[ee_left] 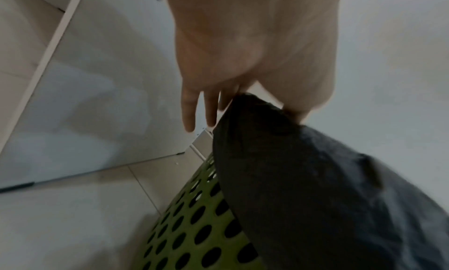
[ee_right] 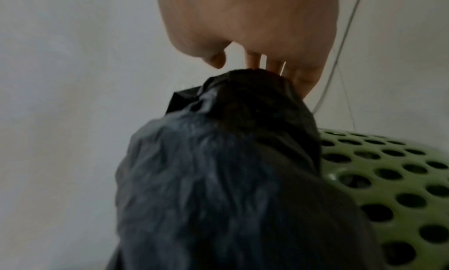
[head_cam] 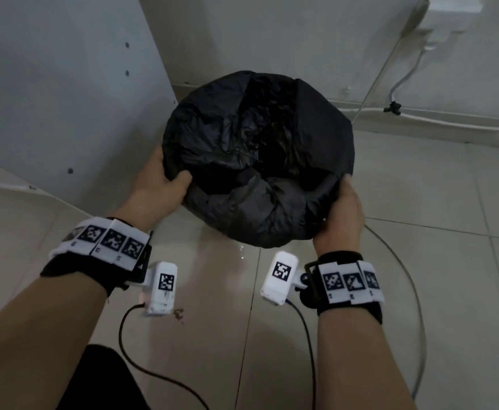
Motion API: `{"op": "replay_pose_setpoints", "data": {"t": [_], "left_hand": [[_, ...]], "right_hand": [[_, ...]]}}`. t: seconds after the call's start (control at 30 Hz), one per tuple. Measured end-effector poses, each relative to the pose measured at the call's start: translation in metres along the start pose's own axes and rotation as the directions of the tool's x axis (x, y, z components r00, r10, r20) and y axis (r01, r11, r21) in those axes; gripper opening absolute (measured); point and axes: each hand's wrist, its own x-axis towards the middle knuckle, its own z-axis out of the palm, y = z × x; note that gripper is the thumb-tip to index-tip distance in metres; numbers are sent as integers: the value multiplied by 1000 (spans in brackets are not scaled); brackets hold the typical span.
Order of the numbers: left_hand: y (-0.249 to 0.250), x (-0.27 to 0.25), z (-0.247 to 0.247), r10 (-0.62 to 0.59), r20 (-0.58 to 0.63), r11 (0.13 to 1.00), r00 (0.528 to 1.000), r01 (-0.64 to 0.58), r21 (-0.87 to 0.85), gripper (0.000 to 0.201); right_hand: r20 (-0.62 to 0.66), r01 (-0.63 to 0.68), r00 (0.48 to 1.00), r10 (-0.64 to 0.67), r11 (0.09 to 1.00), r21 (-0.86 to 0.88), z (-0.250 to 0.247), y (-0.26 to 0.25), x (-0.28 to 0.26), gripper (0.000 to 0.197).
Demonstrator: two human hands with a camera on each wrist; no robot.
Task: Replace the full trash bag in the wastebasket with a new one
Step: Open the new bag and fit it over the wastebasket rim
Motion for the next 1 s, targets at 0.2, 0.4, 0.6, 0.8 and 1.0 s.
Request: {"op": "replay_pose_setpoints", "data": {"t": [0.2, 0.4, 0.6, 0.8, 1.0], "left_hand": [[-5, 21, -15, -70, -68, 982, 995, 57, -182, 54], [-6, 17, -13, -17, -178, 991, 984, -7, -133, 48], [-5, 7, -19, 65, 88, 993, 994, -73, 94, 60], [-7, 19, -17, -152, -119, 968, 981, 124, -217, 72], [-2, 22, -8, -62, -16, 981, 998, 58, -187, 48]], "right_hand": [[178, -194, 963, 203, 979, -68, -10, -1, 5, 33], [193, -148, 969, 153, 988, -44, -7, 7, -17, 31], [130, -214, 972, 198, 969, 121, 0, -10, -15, 39], [137, -315, 940, 311, 949, 3, -2, -3, -18, 23], [198, -292, 942, 271, 953, 85, -13, -10, -1, 34]]}}
